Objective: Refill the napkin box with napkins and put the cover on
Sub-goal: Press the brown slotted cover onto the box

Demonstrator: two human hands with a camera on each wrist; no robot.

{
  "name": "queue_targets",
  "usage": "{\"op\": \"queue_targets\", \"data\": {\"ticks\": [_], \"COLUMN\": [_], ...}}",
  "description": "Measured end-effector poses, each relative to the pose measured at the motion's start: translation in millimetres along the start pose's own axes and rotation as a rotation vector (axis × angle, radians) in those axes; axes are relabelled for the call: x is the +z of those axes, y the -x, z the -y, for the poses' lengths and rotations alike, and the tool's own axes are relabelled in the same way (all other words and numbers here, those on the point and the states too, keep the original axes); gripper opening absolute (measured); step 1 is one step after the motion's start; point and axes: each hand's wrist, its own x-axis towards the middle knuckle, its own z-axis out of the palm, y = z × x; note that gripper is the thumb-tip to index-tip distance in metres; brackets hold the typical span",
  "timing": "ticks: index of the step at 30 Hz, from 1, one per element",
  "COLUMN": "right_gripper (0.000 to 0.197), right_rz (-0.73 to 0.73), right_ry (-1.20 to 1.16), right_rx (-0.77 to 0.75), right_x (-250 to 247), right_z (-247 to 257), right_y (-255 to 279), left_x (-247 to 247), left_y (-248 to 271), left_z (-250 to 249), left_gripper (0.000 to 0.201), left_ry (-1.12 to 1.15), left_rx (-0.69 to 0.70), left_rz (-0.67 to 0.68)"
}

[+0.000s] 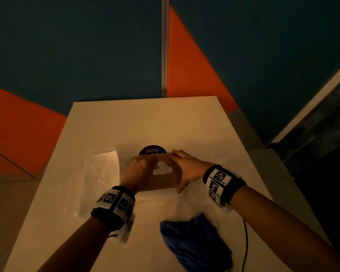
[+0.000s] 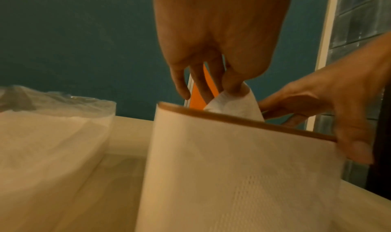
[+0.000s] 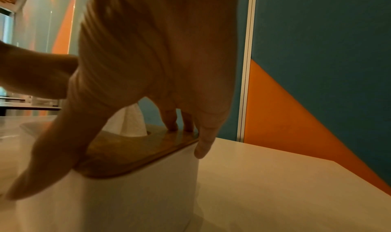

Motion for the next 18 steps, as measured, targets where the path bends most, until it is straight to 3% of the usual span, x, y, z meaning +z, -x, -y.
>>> {"op": "queue_targets", "data": {"ticks": [6, 13, 18], "right_gripper": [0.134, 0.135, 0.136], "right_rz": [0.002, 0.006, -0.015], "right_ry": [0.006, 0.001, 0.003], "right_rx": [-0.011, -0.024, -0.020], "right_x": [0.5, 0.3, 0.8], "right_z": [-0.1, -2.2, -1.4], "right_y": [0.1, 0.3, -0.7], "left_x": [-9.7, -28.1, -29.3], "left_y": [-20.6, -21.0, -13.6], "left_z": [-4.8, 6.3, 12.0], "left_gripper": [0.023, 0.038, 0.039], "left_ry": [0.008, 0.027, 0.064], "left_rx": [-0.177, -0.147, -0.126], "left_rz": [0.094, 0.327, 0.274]}}
